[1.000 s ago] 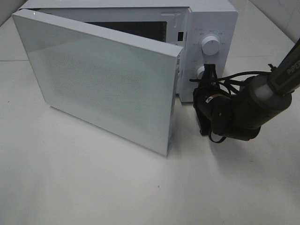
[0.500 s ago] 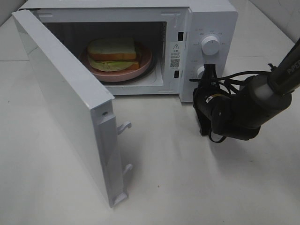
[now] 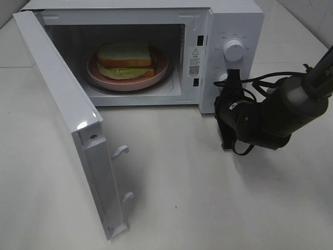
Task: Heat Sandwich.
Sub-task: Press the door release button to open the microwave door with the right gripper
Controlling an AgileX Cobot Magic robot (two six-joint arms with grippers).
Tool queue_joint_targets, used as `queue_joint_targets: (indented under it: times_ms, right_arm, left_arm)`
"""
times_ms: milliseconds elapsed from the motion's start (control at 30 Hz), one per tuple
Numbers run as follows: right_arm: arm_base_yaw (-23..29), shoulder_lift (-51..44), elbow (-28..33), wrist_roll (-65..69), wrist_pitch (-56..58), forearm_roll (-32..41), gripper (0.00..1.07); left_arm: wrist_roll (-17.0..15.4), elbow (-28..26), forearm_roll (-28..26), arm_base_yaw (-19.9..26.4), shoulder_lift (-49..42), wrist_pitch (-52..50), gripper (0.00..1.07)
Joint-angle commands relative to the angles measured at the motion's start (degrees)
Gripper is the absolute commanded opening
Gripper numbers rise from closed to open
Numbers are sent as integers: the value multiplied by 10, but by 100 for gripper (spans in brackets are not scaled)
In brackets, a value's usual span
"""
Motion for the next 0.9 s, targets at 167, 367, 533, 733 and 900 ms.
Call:
queue_joint_targets:
  times_ms: [167,367,533,733,900]
  right_arm:
    - [-12,-52,10,-5,-33,-69,1]
    - [-12,-92,47,-6,35,-99,1]
    - [-12,-137,92,-47,54,-79,1]
    - [-13,-226,153,-121,107,-53,1]
    - [-13,-290,173,-206,201,-53,1]
  left_arm:
    - [-3,2,0,2,-13,-2,103]
    - [-3,2,0,2,-13,-2,103]
    - [-3,2,0,2,-13,-2,103]
    - [-3,2,0,2,-13,-2,103]
    - [-3,2,0,2,-13,-2,103]
